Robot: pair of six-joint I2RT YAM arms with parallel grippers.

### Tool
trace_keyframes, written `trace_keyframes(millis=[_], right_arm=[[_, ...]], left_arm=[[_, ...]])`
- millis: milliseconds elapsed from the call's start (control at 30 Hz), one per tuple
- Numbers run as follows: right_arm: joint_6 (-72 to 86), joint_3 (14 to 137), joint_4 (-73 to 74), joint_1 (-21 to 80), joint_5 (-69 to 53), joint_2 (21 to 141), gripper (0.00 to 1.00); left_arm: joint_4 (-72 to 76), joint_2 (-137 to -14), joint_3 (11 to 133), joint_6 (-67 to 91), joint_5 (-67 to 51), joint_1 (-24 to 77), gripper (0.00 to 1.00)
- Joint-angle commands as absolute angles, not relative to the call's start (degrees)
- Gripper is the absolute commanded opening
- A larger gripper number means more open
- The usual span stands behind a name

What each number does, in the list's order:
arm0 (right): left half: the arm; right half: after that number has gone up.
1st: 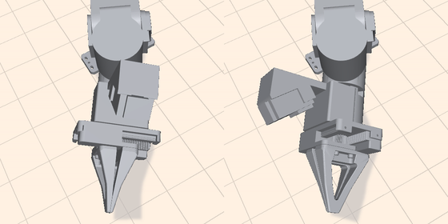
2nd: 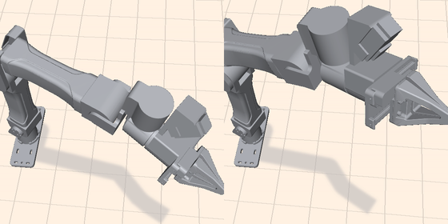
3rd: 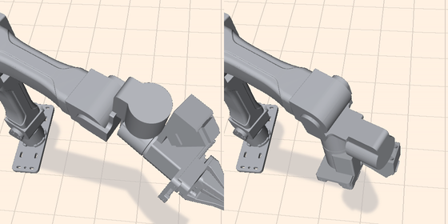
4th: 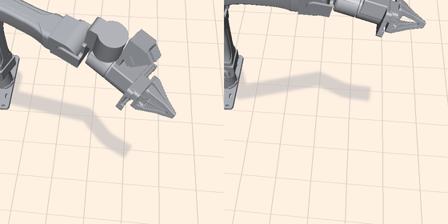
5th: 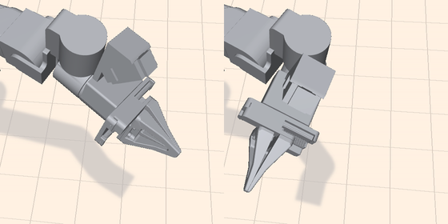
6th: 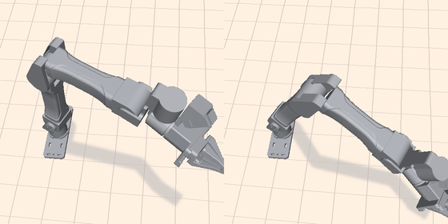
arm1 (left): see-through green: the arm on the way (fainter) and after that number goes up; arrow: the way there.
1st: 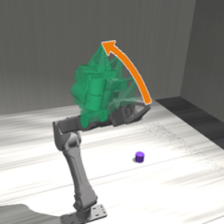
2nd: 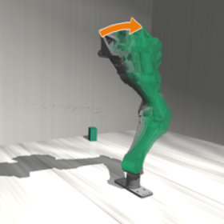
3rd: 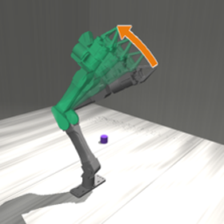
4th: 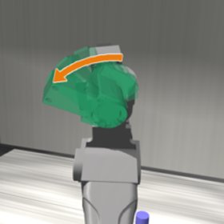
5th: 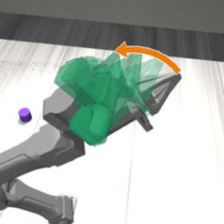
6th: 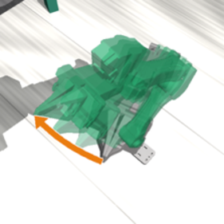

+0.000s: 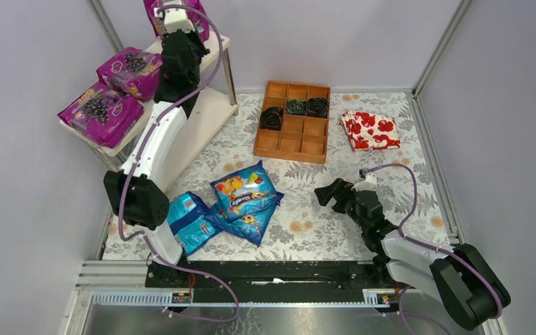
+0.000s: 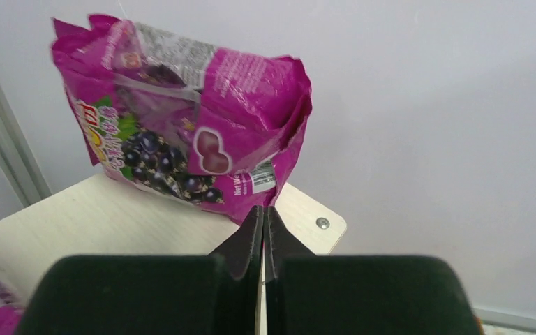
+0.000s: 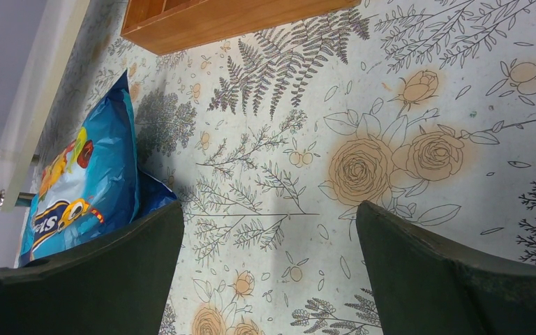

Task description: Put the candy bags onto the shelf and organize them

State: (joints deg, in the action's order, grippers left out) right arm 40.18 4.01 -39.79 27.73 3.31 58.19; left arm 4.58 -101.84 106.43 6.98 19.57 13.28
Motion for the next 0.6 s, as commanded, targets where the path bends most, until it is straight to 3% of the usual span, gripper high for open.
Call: trace_keyframes(millis=[0, 33, 100, 133, 167, 300, 567], right_arm=[[39.9, 5.3, -42.6, 27.6, 2.4, 57.9, 1.0], [39.8, 5.3, -42.6, 27.6, 2.3, 57.9, 1.0], [39.8, 5.3, -42.6, 27.6, 2.2, 57.8, 1.0], [39.8, 5.2, -42.6, 27.6, 2.3, 57.8, 1.0], [39.8, 5.2, -42.7, 27.5, 2.2, 57.7, 1.0], [39.9, 5.0, -42.7, 27.5, 2.4, 57.5, 1.0], [39.9, 5.4, -42.9, 27.6, 2.2, 58.6, 1.0]], left_arm=[[8.4, -96.1, 106.2, 13.0, 14.3, 10.9, 0.0], [6.0, -96.9, 108.7, 14.8, 12.0, 9.7, 0.12], [-0.2, -99.6, 115.0, 18.5, 9.7, 7.8, 0.51], [-2.9, -101.0, 117.9, 20.0, 8.6, 6.9, 0.64], [-4.3, -102.6, 119.7, 21.1, 6.6, 6.1, 0.71], [-3.4, -106.4, 124.4, 26.0, -2.7, 3.0, 0.77], [-0.9, -114.8, 135.4, 34.6, -15.8, 0.4, 0.71]])
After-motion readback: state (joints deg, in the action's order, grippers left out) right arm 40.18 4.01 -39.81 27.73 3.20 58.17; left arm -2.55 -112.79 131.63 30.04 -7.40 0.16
